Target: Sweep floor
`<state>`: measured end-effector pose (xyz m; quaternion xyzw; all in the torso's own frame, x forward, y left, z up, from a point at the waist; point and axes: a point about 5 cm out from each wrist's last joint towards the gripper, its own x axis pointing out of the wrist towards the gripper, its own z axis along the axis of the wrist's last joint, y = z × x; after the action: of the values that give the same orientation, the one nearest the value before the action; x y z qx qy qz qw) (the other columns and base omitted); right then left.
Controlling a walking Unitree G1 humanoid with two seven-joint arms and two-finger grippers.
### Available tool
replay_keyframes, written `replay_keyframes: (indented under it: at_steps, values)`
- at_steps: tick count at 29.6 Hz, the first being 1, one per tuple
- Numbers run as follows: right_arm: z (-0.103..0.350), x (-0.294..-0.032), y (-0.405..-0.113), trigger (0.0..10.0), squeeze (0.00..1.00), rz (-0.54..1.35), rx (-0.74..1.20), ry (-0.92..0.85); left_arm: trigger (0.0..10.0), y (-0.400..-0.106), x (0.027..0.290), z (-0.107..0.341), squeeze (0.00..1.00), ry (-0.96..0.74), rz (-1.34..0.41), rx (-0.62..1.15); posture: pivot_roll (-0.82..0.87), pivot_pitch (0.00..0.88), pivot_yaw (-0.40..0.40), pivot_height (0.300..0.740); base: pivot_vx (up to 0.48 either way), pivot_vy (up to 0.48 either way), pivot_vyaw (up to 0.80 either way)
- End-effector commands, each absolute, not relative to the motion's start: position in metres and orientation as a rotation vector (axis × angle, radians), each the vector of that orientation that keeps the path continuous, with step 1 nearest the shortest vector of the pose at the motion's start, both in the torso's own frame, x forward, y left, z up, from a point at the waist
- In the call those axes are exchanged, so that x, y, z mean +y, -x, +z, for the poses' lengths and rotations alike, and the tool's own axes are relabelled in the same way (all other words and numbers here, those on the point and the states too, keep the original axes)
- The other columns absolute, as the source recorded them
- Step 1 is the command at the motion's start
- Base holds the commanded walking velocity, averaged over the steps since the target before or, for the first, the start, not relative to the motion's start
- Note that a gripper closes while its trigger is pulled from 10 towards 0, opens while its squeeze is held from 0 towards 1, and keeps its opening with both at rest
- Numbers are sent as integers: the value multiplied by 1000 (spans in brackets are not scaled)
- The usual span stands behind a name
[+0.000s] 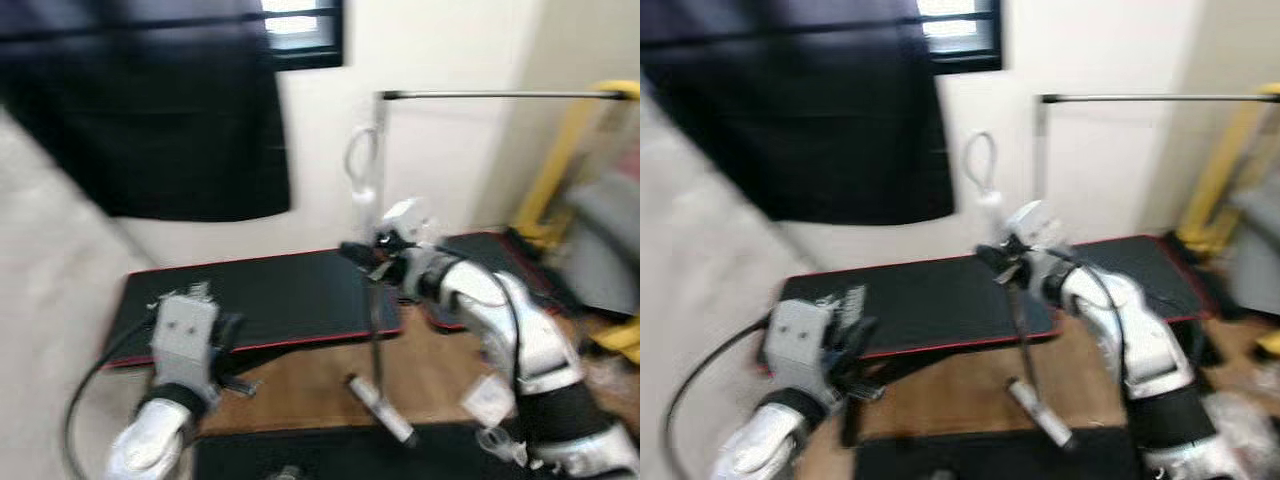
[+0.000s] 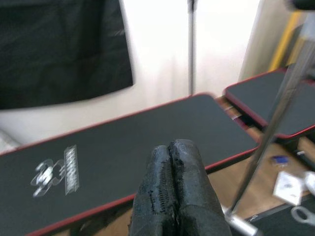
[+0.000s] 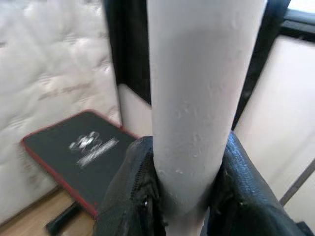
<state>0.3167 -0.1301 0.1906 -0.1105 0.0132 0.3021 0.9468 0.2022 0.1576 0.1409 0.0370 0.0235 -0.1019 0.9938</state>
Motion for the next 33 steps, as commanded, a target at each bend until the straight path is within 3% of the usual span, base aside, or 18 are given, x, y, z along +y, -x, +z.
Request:
replay_keyframes:
  at_steps: [1, 6, 12, 22, 33]
  values:
    - [196, -134, -318, 10000, 0, 578, -1, 240, 10000, -204, 156, 141, 0, -73, -245, 43, -28, 19, -55, 740, 352, 0, 0]
    - [196, -134, -318, 10000, 0, 578, -1, 240, 10000, -204, 156, 141, 0, -73, -245, 43, -28, 19, -55, 740, 352, 0, 0]
    - [196, -155, -334, 10000, 0, 381, 22, 210, 10000, -214, 151, 144, 0, -41, -265, 11, -23, 3, -64, 740, 371, 0, 0]
    - [193, -165, -340, 10000, 0, 299, 47, 233, 10000, -215, 148, 144, 0, -26, -270, 8, -27, 5, -67, 740, 366, 0, 0]
    - [191, -145, -354, 10000, 0, 290, 11, 221, 10000, -207, 125, 148, 0, 31, -409, 11, -22, 48, -81, 740, 0, 0, 0]
